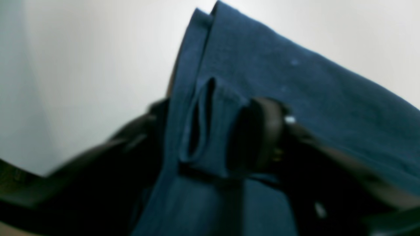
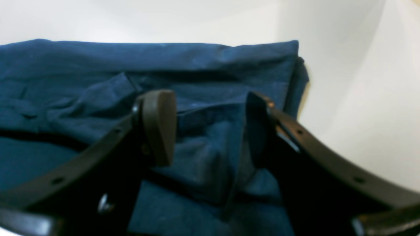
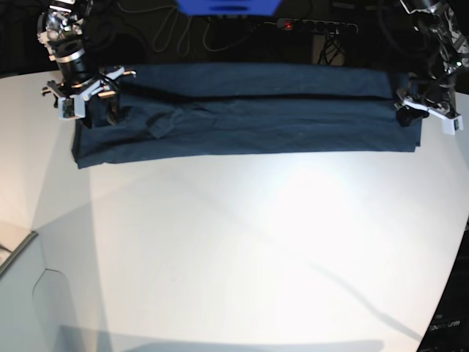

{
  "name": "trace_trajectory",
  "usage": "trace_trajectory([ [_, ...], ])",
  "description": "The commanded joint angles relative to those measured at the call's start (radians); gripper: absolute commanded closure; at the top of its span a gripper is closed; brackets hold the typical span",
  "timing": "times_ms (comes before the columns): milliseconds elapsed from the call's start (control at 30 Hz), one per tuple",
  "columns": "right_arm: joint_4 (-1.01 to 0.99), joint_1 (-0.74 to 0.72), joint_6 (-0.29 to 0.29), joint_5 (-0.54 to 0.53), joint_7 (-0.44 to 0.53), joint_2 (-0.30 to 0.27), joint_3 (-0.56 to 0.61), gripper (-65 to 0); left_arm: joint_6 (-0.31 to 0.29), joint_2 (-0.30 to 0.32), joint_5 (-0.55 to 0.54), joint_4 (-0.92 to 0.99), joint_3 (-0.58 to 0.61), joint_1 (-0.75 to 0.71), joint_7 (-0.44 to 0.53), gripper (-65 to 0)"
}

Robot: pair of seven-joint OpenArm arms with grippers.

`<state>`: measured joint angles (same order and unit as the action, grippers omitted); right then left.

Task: Layout the t-shirt on the table in an organized manner, then fold the t-shirt properly
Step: 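Hold the strip ends with both grippers and smooth it flat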

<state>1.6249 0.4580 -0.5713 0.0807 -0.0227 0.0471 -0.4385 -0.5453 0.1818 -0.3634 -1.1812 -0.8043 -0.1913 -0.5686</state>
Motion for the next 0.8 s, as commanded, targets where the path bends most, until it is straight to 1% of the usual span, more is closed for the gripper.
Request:
trace_trajectory([
  [0, 0.015, 0.003, -0.002, -0.012, 0.025, -0.005, -0.003, -34.1, 0.0, 0.008, 0.004, -0.006, -0.002, -0.004, -0.014, -24.0],
  [67, 0.015, 0.005, -0.003, -0.012, 0.025, -0.003, -0.003, -34.0, 0.0, 0.008, 0.004, -0.006, -0.002, -0.004, -0.014, -16.8],
  [167, 0.015, 0.006, -0.003, -0.012, 0.025, -0.003, 0.013, -34.0, 0.0, 0.002, -0.001, -0.015, -0.003, 0.003, -0.014, -9.5],
  [267, 0.013, 0.02, -0.003, -0.012, 0.025, -0.003, 0.039, -34.0, 0.0, 0.003, -0.003, -0.015, -0.003, 0.009, -0.014, -0.3],
  [367, -0.038, 0.011, -0.003, -0.012, 0.025, -0.005, 0.04, -34.0, 0.001, 0.006, -0.006, -0.016, -0.007, 0.025, -0.015, -0.7],
  [467, -0.136, -0.032, -0.003, -0.012, 0.025, -0.01, 0.036, -34.1, 0.001, 0.008, -0.006, -0.018, -0.01, 0.033, -0.015, -0.4],
  [600, -0.249, -0.072, -0.003, -0.012, 0.027, -0.031, 0.036, -34.1, 0.001, 0.005, -0.006, -0.096, -0.01, 0.039, -0.015, -0.4],
  [667, -0.282, -0.092, -0.003, -0.012, 0.027, -0.031, 0.036, -34.1, 0.001, 0.0, -0.006, -0.142, -0.003, 0.043, -0.018, -0.4],
  [767, -0.288, -0.101, -0.003, -0.011, 0.027, -0.031, 0.036, -34.1, 0.004, -0.001, -0.006, -0.197, -0.003, 0.079, -0.095, -0.4],
])
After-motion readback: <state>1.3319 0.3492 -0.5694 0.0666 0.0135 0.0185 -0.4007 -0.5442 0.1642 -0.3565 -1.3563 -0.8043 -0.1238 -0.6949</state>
